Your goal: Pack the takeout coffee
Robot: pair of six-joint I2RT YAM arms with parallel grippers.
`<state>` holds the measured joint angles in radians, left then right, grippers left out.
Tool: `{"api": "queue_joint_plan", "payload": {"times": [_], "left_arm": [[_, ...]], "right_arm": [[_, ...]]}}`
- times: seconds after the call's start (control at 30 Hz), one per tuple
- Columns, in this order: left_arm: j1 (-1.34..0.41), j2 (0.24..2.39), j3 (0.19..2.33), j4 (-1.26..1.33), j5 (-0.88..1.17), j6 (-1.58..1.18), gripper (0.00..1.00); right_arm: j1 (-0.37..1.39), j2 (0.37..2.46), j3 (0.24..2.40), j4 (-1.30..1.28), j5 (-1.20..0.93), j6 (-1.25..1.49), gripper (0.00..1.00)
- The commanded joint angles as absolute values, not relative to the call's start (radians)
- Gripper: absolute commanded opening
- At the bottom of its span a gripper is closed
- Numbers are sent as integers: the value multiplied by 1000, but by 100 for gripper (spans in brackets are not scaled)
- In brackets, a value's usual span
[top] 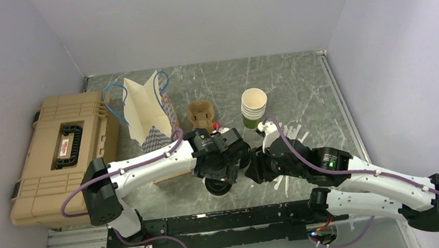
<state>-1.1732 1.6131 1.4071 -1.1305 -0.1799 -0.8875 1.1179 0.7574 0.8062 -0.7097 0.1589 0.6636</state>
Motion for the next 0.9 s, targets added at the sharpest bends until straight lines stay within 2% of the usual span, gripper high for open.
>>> {"api": "queue_joint_plan", "payload": {"times": [0.0, 0.57, 0.7, 0.87], "left_arm": [[-1181, 1596, 1448, -1146, -204, -879, 100], [-1186, 1463, 1441, -1177, -245, -924, 99], [-1186, 1376, 1366, -1178, -266, -970, 88], [-1186, 1297, 1286, -1184, -272, -1007, 82]], "right_arm": [[1118, 753, 828, -695, 183, 670, 45], [1119, 808, 875, -684, 160, 648, 44], [1120, 845, 899, -665, 140, 638, 41], [1135, 923, 950, -657, 122, 622, 41]]}}
